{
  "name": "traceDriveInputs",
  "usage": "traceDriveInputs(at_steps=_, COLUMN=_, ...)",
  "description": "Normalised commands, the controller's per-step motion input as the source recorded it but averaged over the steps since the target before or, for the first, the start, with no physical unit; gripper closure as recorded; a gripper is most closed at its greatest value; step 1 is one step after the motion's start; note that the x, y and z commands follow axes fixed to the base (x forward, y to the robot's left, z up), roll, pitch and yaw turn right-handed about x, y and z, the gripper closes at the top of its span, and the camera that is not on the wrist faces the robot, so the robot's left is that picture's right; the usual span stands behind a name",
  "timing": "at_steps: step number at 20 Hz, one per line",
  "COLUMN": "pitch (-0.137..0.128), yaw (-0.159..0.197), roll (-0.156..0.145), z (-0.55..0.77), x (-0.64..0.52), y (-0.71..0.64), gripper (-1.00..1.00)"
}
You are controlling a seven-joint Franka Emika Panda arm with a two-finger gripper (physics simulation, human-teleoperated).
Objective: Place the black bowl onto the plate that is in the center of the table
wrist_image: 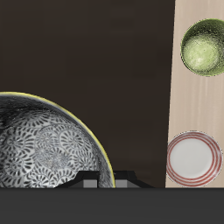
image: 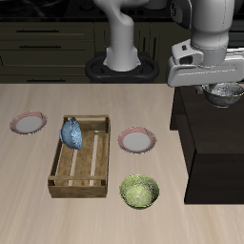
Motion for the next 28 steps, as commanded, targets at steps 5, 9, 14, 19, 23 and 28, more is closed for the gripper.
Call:
traceDriveInputs(at_steps=5, pitch=-0.044, yaw=-0.021, roll=-0.014, z=0.21, x=-0.17, y=-0.43, gripper=1.0)
traceDriveInputs(at_steps=9, pitch=-0.033, yaw=0.0, roll=-0.015, z=0.08, x=-0.15, y=-0.5, gripper=1.0)
traceDriveInputs(at_steps=14, pitch=-0.031, yaw=0.013, roll=-0.041, z=0.02, x=-0.23, y=-0.86, gripper=1.0)
traceDriveInputs(at_steps=19, pitch=-0.026, yaw=-0.011, roll=-0.038, z=0.03, x=-0.2, y=-0.69, gripper=1.0)
traceDriveInputs(at_steps=23, pitch=-0.021, yaw=0.0, roll=-0.05, z=-0.02, x=-0.16, y=-0.52, gripper=1.0)
traceDriveInputs(at_steps=28, pitch=-0.012, yaw=-0.015, roll=-0.025, z=-0.11, x=-0.18, y=-0.67, gripper=1.0)
